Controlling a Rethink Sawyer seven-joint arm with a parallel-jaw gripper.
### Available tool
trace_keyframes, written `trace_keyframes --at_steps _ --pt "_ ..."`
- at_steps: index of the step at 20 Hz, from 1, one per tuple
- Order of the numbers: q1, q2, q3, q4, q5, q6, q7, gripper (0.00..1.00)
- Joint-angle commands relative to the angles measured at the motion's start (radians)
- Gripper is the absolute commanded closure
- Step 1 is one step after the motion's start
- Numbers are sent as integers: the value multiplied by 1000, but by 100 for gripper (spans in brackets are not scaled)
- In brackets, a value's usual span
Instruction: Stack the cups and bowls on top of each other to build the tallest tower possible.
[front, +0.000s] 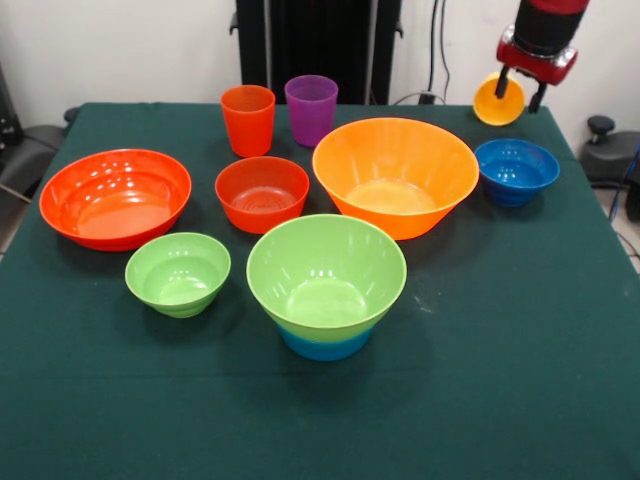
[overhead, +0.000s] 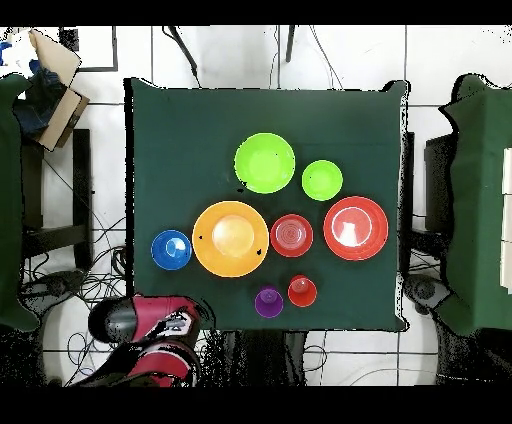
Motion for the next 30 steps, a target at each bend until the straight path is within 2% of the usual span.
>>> trace_keyframes --at_steps 1,6,11,14,17,18,21,24,28,30 --pt "-102 64 112 -76 -67 132 -47 0" --pt "-215 115 184 -139 -117 273 -137 0" --pt "-418 207 354 -159 -133 474 -248 0" --pt "-481 242 412 -168 -139 592 -265 0" --pt "-513 267 465 -138 -128 541 -223 0" --pt "-520 268 478 -135 -148 501 -186 100" --pt "-532 258 487 -109 -142 382 -141 100" --pt "-512 229 467 -117 -173 369 -93 100" --pt "-418 137 383 -150 -227 278 12 100" --pt "-345 88 303 -195 -253 267 62 100"
